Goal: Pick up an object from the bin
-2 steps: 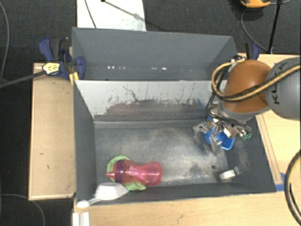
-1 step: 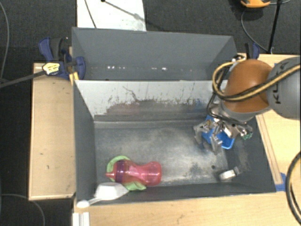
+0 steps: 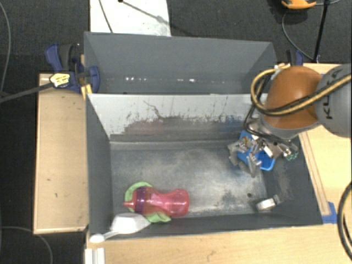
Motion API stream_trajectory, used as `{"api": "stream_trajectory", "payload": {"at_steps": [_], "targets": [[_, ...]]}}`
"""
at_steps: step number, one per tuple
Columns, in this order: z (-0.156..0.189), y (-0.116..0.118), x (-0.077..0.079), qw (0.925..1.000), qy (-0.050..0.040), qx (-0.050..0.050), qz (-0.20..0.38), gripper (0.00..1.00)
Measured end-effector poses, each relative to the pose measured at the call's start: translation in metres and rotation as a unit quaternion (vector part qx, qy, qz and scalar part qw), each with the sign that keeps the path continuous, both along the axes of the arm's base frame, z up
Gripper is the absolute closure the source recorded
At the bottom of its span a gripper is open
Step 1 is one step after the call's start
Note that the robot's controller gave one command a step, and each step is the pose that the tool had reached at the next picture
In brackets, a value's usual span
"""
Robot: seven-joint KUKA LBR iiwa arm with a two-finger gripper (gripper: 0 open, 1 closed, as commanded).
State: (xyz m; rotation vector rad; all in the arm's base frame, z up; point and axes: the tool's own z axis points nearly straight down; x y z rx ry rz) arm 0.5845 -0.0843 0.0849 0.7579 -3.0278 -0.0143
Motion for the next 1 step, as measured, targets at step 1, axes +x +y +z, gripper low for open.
{"api": "stream_trajectory", "payload": {"at_steps": [1], "targets": [[0.0128,-0.0003,0.0023,1.0000,-0.0073,-0.001,0.000,1.00]]}}
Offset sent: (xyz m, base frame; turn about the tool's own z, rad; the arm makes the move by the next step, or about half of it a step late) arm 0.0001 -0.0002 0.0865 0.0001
